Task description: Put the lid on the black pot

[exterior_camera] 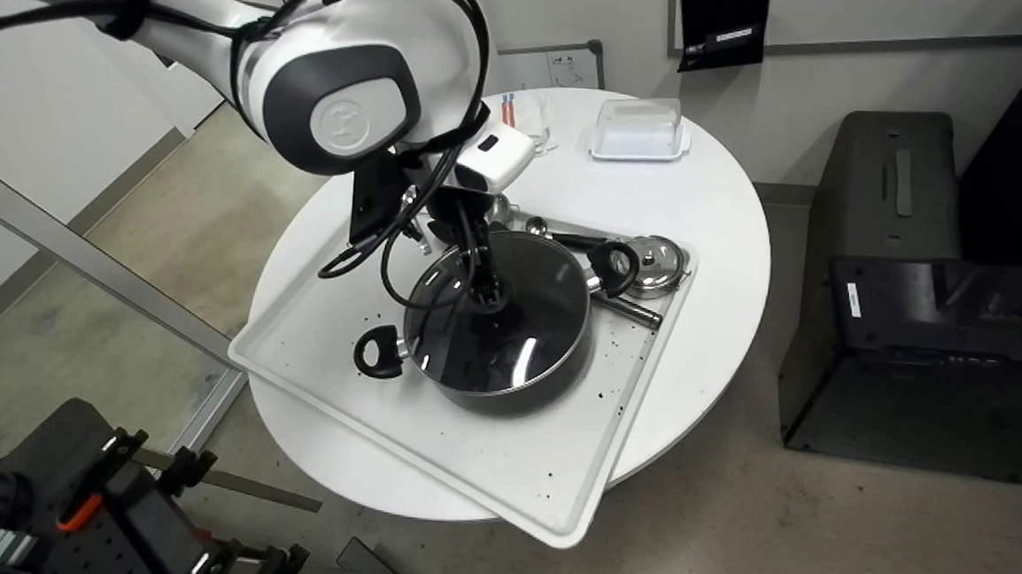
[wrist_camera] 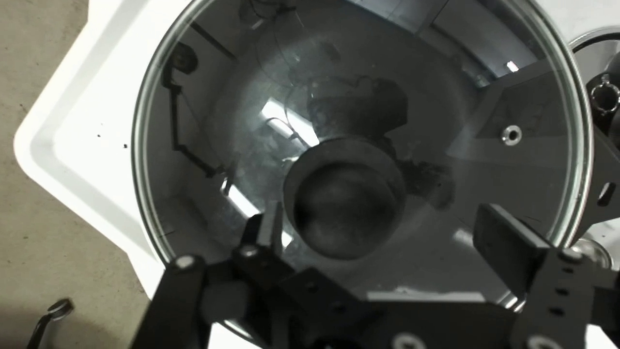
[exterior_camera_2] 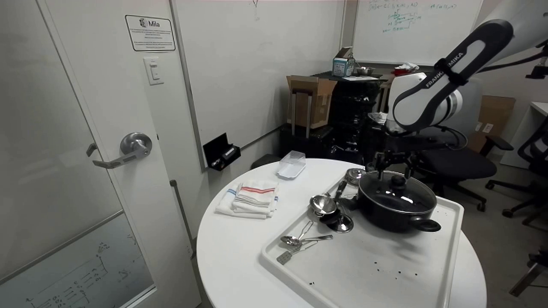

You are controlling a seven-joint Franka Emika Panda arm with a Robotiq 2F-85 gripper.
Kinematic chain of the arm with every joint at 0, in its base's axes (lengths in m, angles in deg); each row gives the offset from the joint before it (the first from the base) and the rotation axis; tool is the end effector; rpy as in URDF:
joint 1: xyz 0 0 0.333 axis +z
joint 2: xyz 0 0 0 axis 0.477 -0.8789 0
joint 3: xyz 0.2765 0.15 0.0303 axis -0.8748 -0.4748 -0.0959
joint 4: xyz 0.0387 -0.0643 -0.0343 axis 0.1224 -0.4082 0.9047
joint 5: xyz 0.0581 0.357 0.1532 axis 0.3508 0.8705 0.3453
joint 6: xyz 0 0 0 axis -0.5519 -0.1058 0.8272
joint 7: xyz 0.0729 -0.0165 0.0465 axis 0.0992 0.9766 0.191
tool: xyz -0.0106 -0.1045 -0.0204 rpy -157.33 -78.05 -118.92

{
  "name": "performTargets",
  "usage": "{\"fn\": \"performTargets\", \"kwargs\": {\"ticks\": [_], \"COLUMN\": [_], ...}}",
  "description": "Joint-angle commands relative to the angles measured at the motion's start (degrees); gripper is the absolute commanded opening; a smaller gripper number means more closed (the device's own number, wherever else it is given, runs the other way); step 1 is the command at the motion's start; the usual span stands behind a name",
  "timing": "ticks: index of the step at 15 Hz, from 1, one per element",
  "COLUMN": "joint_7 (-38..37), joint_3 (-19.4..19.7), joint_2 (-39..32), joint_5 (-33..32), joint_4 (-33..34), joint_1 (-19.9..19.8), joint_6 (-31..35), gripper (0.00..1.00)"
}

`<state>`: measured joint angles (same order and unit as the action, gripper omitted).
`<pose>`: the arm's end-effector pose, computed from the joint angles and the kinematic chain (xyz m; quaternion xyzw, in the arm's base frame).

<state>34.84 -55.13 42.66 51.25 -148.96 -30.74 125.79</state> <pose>0.6020 -0.1325 0.1147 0.9266 -0.3728 -0.0397 0.0288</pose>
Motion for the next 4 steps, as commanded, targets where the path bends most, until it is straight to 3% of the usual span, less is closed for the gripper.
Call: {"fn": "performTargets", "kwargs": {"ticks": [1, 4], "joint_7": [0.32, 0.56], "joint_3": [0.13, 0.06], "joint_2": [1.71, 3.32], "joint_5": [0.0, -0.36], "joint_4": [-0.87, -2.13], "joint_1": [1.15, 2.07], "joint_6": [-0.07, -0.26], "gripper": [1.0, 1.0]}}
